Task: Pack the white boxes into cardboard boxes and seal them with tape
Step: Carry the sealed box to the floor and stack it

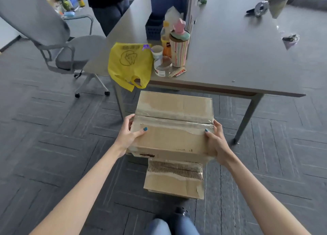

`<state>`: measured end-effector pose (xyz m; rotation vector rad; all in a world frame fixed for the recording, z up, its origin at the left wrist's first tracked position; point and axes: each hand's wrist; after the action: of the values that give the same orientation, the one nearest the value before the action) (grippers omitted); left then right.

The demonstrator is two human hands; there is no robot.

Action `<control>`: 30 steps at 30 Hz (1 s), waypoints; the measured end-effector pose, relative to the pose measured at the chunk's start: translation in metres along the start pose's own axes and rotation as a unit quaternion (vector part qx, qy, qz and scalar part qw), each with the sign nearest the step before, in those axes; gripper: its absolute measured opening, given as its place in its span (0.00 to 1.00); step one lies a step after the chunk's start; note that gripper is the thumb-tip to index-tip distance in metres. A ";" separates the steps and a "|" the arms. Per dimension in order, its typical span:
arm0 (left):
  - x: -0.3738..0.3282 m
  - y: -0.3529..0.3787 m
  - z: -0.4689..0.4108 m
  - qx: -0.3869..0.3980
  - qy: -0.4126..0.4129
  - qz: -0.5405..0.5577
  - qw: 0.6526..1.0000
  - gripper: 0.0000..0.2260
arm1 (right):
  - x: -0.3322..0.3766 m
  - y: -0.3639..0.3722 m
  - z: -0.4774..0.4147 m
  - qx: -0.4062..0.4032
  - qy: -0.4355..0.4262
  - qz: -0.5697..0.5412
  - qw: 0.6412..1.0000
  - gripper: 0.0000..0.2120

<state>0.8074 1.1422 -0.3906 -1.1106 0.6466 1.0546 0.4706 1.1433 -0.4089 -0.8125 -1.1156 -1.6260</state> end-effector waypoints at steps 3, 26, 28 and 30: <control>0.013 0.020 -0.046 0.002 0.020 -0.003 1.000 0.36 | -0.016 -0.012 -0.032 -0.015 -0.006 0.013 1.000 0.24; 0.080 0.093 -0.184 0.027 0.009 0.031 0.999 0.33 | -0.090 -0.066 -0.164 -0.052 -0.035 0.001 0.998 0.27; 0.082 0.096 -0.188 0.034 0.005 0.030 0.999 0.35 | -0.094 -0.068 -0.166 -0.057 -0.035 0.000 0.998 0.26; 0.086 0.099 -0.191 0.037 0.006 0.027 0.999 0.36 | -0.097 -0.070 -0.168 -0.055 -0.035 0.001 0.998 0.26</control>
<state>0.7651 1.0007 -0.5692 -1.0418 0.7224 1.0624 0.4333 1.0277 -0.5753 -0.9490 -1.0798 -1.6800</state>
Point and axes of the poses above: each hand's wrist, its own z-axis away from the middle knuckle, its own y-axis out of the palm, x = y × z, and after that the axes turned 14 degrees about -z, right-handed
